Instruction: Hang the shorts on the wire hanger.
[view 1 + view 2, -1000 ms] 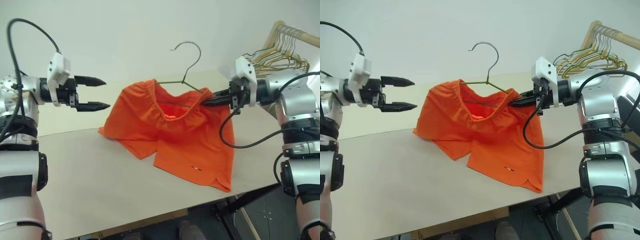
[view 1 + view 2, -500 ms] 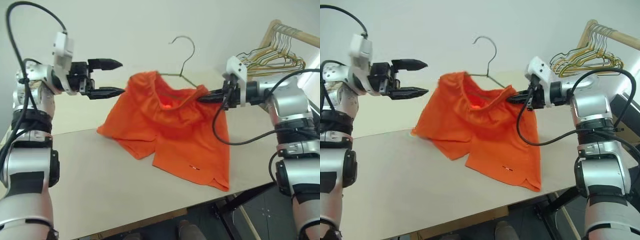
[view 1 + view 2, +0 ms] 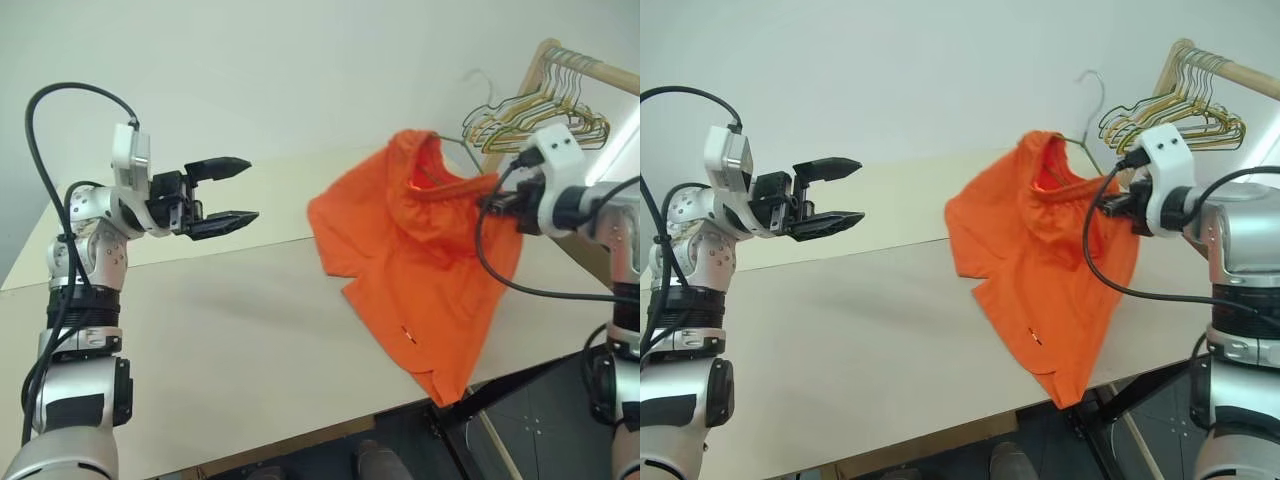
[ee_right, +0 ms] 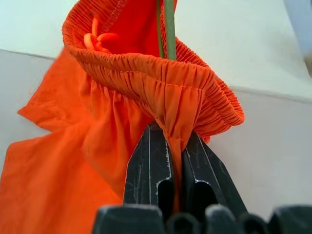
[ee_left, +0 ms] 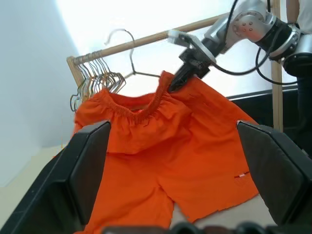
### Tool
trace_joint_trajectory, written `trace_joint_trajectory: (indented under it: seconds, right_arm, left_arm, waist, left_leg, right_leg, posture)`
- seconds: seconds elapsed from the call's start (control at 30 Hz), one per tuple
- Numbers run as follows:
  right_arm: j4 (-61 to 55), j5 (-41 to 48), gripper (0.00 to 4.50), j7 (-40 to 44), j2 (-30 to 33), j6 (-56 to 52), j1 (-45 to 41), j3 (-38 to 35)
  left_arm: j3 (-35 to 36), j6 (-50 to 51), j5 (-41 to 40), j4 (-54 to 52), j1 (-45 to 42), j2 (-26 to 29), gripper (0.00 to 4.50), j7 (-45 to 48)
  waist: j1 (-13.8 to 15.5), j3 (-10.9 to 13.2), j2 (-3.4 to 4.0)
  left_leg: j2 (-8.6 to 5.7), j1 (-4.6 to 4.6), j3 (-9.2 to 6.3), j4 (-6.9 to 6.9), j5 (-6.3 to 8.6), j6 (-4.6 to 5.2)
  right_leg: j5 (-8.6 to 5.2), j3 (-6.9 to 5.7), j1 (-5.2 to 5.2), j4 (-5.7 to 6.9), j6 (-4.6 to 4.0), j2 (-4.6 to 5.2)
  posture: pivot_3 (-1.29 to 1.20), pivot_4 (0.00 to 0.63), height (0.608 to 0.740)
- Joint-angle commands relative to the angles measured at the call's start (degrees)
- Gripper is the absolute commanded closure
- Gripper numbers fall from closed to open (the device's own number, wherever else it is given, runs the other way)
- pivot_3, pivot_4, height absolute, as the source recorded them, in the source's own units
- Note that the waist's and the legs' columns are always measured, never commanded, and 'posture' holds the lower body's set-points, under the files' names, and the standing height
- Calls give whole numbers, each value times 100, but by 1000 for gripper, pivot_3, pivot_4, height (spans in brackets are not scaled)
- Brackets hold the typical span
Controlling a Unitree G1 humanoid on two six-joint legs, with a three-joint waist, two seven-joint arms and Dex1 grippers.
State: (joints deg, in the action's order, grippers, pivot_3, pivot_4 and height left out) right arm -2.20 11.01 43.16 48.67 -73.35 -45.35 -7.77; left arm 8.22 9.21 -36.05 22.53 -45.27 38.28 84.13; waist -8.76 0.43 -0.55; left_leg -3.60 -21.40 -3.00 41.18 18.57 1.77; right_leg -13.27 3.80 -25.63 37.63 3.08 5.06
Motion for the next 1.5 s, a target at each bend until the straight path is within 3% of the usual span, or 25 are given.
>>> trace_joint_trajectory:
  seconds: [0.03, 0.23, 0.5, 0.83, 1.03, 1.5]
  right_arm:
    - [-577, -138, 4500, -649, 94, -945, 302, -468]
    - [-376, -724, 4500, -2032, -429, -1425, 253, -1449]
    - [-261, -1454, 4500, -3620, -1020, -921, -13, -1800]
    - [785, -1690, 4500, -5181, -1550, 637, -755, -2478]
    - [2146, -1542, 4500, -5630, -1354, 1734, -1267, -2645]
    - [5678, -834, 4500, -5963, -378, 3637, -2548, -2736]
  left_arm:
    - [160, 114, -84, -339, 9, -88, 32, -201]
    - [193, 143, -95, -338, -75, -299, 32, -287]
    - [302, 263, -156, -611, 122, -423, 32, -507]
    - [516, 418, -298, -1279, 543, -577, 32, -1164]
    - [508, 397, -299, -1630, 812, -814, 32, -1586]
    - [300, 396, -144, -1854, 1061, -840, 32, -1881]
  waist:
    - [-24, -2, 4]
    - [-120, -24, 37]
    - [-301, -40, 63]
    - [-381, -51, 81]
    - [-381, -51, 84]
    - [-327, -48, 88]
  left_leg:
    - [-1, 1, 0, 0, 0, 1]
    - [-1, 32, 1, -5, 2, 9]
    - [2, 35, 0, -15, 1, 7]
    - [-1, 45, 0, -20, -3, 10]
    - [1, 121, 0, -45, 6, 25]
    - [8, 120, 13, -47, 33, 72]
  right_leg:
    - [0, 0, 2, 0, 0, 2]
    - [0, 2, 44, -12, 1, 9]
    - [0, 17, 47, -12, 1, 8]
    - [0, 19, 57, -11, 2, 8]
    - [-1, 18, 148, -65, 5, -6]
    - [0, 24, 155, -88, 8, -38]
  posture:
    - [-189, 0, 740]
    - [-206, 0, 740]
    - [-202, 0, 740]
    - [-176, 0, 740]
    - [-173, 0, 740]
    - [-156, 0, 740]
